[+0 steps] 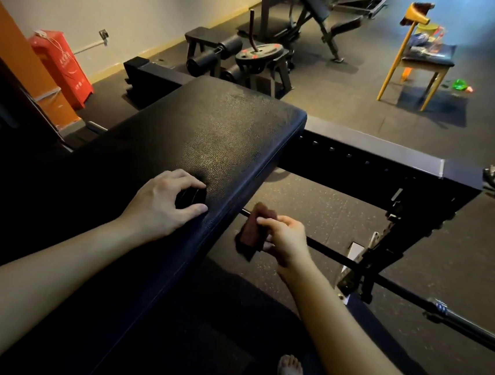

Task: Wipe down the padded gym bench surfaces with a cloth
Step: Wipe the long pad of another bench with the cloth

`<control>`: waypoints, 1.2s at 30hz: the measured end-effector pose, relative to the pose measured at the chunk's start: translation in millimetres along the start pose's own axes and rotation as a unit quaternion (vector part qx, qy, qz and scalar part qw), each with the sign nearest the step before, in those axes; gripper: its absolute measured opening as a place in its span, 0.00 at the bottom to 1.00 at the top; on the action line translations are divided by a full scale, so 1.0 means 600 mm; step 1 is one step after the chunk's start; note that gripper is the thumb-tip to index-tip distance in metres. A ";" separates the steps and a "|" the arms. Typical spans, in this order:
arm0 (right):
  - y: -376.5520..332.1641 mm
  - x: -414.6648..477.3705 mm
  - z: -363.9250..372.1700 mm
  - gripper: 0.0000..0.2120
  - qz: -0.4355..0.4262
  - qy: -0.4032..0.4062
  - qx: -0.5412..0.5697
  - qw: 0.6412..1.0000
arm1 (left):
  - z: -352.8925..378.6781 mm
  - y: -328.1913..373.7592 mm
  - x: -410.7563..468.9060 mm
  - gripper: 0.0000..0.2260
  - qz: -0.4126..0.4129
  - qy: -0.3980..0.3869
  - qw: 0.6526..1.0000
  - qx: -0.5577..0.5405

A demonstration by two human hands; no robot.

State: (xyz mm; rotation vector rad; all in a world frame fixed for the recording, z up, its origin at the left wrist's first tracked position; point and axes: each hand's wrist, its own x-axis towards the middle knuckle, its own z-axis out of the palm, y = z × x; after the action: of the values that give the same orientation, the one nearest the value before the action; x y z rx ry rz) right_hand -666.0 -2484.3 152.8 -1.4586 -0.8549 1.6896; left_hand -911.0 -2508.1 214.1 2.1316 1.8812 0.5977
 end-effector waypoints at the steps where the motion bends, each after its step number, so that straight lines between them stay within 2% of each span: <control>1: 0.004 -0.010 0.017 0.07 0.005 0.034 0.021 0.999 | -0.001 0.001 -0.001 0.23 0.001 -0.002 1.000 -0.002; 2: 0.004 -0.024 0.037 0.07 0.014 0.032 0.040 0.999 | -0.001 0.002 -0.002 0.25 0.001 -0.003 1.000 -0.006; 4: -0.001 -0.053 0.072 0.07 0.038 -0.025 0.066 0.997 | -0.002 0.004 -0.003 0.27 -0.003 -0.001 1.000 -0.010; 7: -0.015 -0.078 0.073 0.06 0.081 -0.117 0.065 0.988 | -0.002 0.006 -0.004 0.25 -0.008 0.003 1.000 -0.014; 8: -0.014 -0.078 0.064 0.07 0.081 -0.112 0.054 0.989 | -0.001 0.006 -0.004 0.23 -0.009 0.005 1.000 -0.014; 10: -0.006 -0.075 0.048 0.04 0.078 -0.029 0.033 0.996 | -0.001 0.007 -0.004 0.23 -0.008 0.004 1.000 -0.015; 12: 0.003 -0.075 0.053 0.05 0.077 0.033 0.046 0.995 | -0.001 0.007 -0.005 0.23 -0.013 0.004 1.000 -0.014; 16: 0.003 -0.092 0.091 0.03 0.083 -0.010 0.087 0.993 | 0.001 0.005 -0.004 0.21 -0.017 0.004 1.000 -0.010; 19: -0.008 -0.091 0.074 0.04 0.100 -0.031 0.094 0.990 | 0.001 0.004 -0.001 0.18 -0.016 0.007 1.000 -0.004; 24: -0.035 -0.021 0.044 0.06 0.104 0.026 0.117 0.987 | 0.003 0.021 0.017 0.14 -0.028 0.024 0.999 0.034; 28: -0.075 0.047 0.036 0.05 0.122 0.002 0.111 0.986 | 0.021 0.048 0.059 0.16 -0.032 0.050 0.997 0.055; 32: -0.098 0.097 0.012 0.02 0.188 -0.074 0.144 0.969 | 0.044 0.087 0.127 0.15 -0.072 0.065 0.994 0.057; 34: -0.125 0.138 -0.006 0.03 0.187 -0.074 0.155 0.967 | 0.057 0.102 0.164 0.14 -0.098 0.069 0.991 0.060; 36: -0.170 0.184 -0.028 0.03 0.146 -0.041 0.170 0.974 | 0.068 0.117 0.200 0.14 -0.123 0.069 0.988 0.057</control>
State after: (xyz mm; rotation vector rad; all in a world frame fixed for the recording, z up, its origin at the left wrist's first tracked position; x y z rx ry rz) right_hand -647.9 -2337.1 182.1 -1.3311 -0.3752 2.0095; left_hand -819.4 -2396.4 225.6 1.9230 2.2599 0.6105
